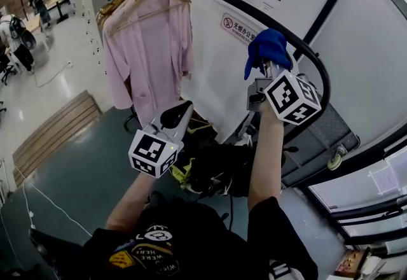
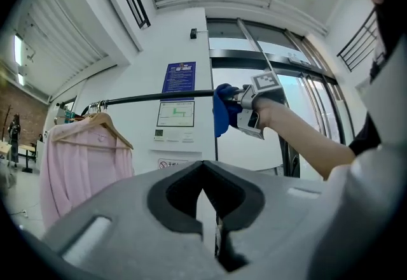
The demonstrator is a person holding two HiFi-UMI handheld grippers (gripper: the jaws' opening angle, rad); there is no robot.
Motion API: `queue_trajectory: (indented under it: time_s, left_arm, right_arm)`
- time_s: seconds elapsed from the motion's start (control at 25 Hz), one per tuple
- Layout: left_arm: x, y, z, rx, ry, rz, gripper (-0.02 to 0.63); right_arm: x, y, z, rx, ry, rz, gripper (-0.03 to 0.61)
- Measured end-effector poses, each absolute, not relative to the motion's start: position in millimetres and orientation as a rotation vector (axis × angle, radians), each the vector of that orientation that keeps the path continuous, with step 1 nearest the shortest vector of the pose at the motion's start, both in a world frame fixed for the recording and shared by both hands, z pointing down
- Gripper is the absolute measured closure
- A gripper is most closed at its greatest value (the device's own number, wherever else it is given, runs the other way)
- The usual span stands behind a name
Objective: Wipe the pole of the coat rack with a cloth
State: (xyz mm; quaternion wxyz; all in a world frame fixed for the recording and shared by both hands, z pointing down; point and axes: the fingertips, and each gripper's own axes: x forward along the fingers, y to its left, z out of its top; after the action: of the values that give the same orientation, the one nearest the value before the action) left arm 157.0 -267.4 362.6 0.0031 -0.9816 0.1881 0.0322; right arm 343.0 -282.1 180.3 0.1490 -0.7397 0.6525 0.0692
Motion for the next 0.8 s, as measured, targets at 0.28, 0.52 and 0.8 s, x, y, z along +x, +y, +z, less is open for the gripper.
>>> queue_trajectory:
  time_s: [0.28,0.52,0.8]
  left_arm:
    - [119.2,-320.3,349.2,-3.049,0.682,0.138,0.616]
    - [75.1,-355.0,355.7,-3.038,0.808,0.146,0.615]
    - [51.7,-376.7,360.2,-3.050,0.859,0.152,0.615]
  right_arm:
    - [304.0,-400.3,185.6,-2.067,1.991,0.051,0.509]
    - [272.8,-505.3,189.6,-2.100,2.049,0.086,0.509]
    - [247.9,-560.5,190.7,-1.991,2.135,-0.042,0.509]
